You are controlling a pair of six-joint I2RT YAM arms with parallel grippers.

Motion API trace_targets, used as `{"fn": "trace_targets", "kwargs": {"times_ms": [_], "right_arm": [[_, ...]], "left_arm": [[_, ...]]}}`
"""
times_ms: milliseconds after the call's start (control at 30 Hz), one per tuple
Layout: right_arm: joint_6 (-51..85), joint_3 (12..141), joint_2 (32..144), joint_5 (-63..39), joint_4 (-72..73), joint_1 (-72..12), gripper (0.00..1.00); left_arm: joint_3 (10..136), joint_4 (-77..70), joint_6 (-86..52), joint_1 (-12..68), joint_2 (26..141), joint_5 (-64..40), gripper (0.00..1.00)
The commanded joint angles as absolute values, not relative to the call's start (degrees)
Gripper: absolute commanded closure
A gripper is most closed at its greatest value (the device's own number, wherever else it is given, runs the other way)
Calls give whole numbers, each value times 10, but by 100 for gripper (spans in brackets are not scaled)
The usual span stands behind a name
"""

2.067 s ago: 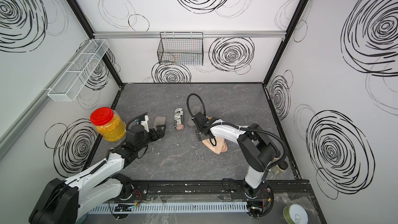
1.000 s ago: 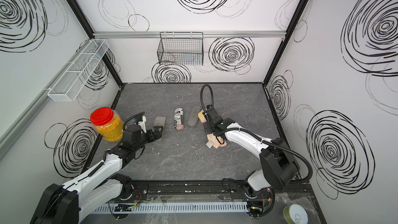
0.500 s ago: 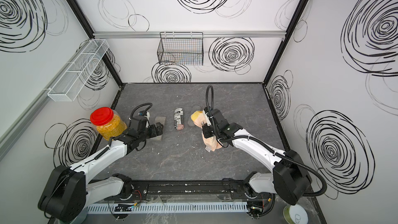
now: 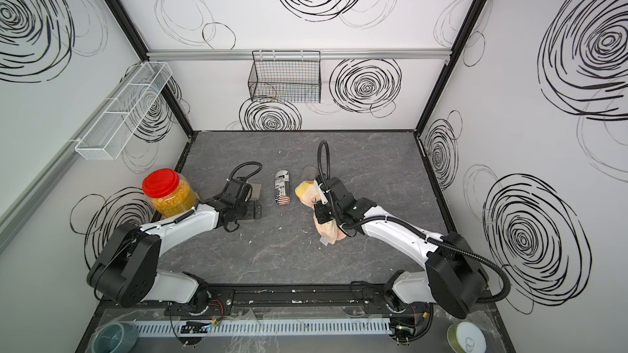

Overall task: Wipe the eyeglass case
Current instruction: Pick up the eyeglass case from the center of the board.

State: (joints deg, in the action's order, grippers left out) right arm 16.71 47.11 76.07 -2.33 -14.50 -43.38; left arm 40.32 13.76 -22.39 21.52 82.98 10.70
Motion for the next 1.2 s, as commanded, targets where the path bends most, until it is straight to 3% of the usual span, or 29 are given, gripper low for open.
{"fn": "trace_targets", "kwargs": {"times_ms": [0, 500, 867, 1167], "right_arm": [[172, 463, 765, -16, -131, -436, 84], [174, 455, 760, -6, -131, -436, 83], [184, 455, 761, -6, -120, -433, 84], [202, 449, 703, -164, -79, -370, 81]], "left_arm": [[431, 125, -219, 221, 855, 126, 1], [465, 112, -212, 218, 926, 121, 11], [440, 80, -209, 223, 909, 111, 32], [449, 49, -149, 302, 853, 56, 32]]}}
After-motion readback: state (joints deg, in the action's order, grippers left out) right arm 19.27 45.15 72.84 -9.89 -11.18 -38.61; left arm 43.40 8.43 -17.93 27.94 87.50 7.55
